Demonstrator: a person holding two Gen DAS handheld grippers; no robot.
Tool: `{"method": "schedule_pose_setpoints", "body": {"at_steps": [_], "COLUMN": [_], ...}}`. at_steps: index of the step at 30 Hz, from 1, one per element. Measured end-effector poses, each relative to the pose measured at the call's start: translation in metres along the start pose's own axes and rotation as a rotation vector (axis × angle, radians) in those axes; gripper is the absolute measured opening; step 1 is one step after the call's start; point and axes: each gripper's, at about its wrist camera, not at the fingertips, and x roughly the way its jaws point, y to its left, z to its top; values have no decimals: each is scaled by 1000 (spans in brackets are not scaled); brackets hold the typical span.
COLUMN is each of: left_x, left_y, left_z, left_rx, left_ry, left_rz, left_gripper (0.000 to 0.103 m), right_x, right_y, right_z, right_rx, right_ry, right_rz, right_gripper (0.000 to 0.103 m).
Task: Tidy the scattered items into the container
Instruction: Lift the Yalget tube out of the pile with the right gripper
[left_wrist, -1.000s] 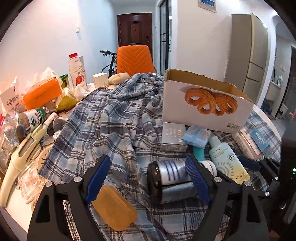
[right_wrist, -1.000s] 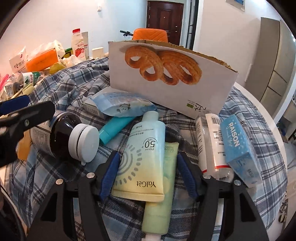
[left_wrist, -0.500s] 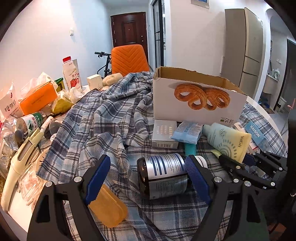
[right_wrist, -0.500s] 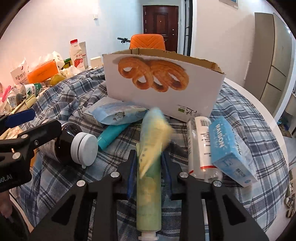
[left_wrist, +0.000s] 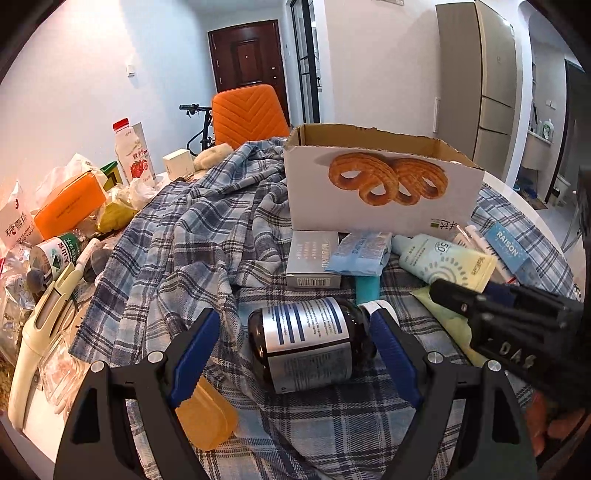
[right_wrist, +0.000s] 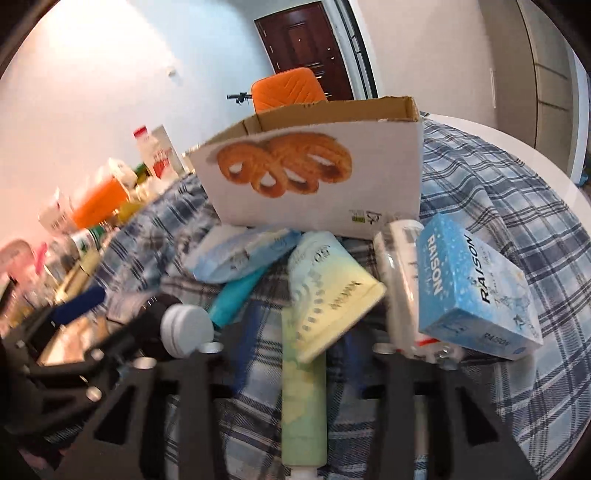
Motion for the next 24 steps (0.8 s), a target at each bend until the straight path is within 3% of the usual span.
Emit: {"method": "schedule_pose_setpoints", "body": {"at_steps": [6,8,10,19,24], "left_x": [0,1,3,7,8], "left_y": [-2,-3,-3,-9,-9], "left_z": [0,0,0,4,5], "left_rx": [2,7,11,26,27], "left_ry": [0,2,5,6,6], "left_rz": [0,2,2,3,6], "left_gripper": [85,85,85,85,85], "right_x": [-3,-2,1,3,-6], "right_y": [-6,-7,-7,3,16], "right_z": [5,6,6,1,-3], "right_rx": [79,86,76,-6,-108], "right_ry": [-54,-67,-59,-65,-117], "right_rz": [-7,-16,-23,0,-45], "right_gripper": [64,50,25,8,7]}}
